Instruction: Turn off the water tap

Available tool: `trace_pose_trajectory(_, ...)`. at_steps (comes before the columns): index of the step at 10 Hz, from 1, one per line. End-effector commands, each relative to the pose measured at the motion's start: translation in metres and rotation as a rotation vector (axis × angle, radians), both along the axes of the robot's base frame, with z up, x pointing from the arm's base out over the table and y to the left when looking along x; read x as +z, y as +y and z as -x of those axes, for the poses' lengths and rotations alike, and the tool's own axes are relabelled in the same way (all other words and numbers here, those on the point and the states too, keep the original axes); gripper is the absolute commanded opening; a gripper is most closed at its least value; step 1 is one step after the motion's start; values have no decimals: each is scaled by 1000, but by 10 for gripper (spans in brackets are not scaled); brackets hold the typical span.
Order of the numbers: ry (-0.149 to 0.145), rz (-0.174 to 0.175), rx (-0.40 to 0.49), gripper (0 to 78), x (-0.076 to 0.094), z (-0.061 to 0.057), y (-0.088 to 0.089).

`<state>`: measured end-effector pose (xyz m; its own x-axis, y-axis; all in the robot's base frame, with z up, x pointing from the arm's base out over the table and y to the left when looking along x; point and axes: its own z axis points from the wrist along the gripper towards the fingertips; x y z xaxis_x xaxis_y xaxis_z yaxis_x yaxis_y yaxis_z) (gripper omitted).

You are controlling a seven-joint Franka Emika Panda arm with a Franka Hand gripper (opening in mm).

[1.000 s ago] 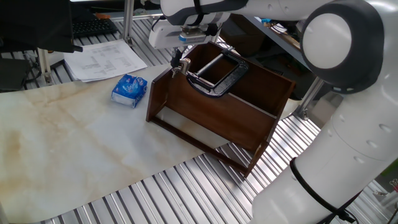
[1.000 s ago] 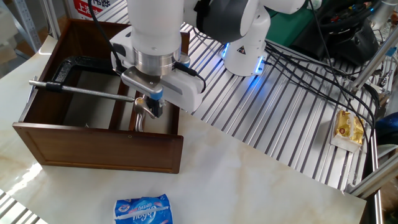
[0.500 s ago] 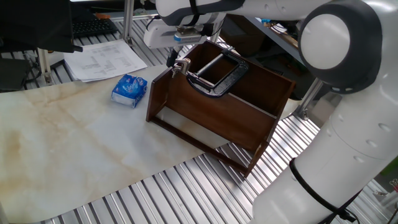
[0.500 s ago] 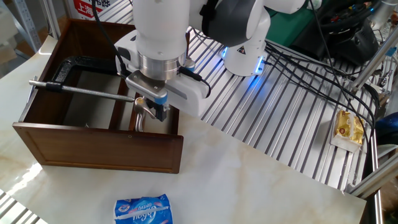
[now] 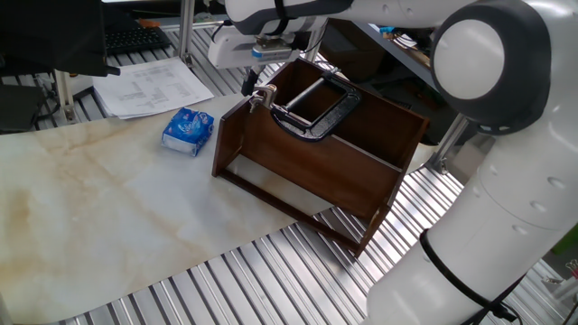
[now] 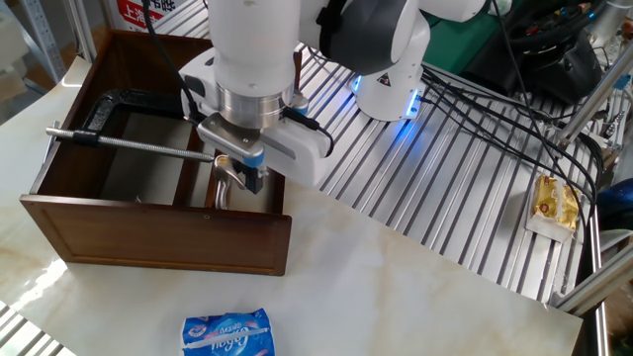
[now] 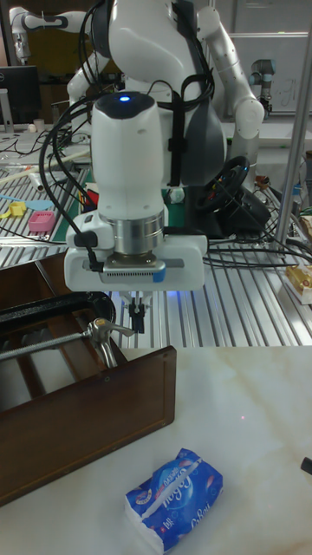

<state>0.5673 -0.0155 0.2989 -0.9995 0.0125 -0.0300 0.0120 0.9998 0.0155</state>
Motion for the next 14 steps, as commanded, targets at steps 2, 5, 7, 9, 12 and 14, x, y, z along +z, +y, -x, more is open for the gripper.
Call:
trace_pose_trajectory(2, -4, 2, 0, 0, 2, -3, -2)
trace_pose_trajectory(5, -3, 4, 5, 0, 3, -8, -5)
trace_pose_trajectory(7, -2, 4, 7, 0, 3, -10, -8)
trace_pose_trajectory(9, -3, 3, 11, 0, 1, -11, -10)
trace_pose_trajectory(12, -3, 3, 12, 0, 1, -12, -12)
trace_pose_trajectory(14, -3, 4, 14, 0, 0, -13, -14)
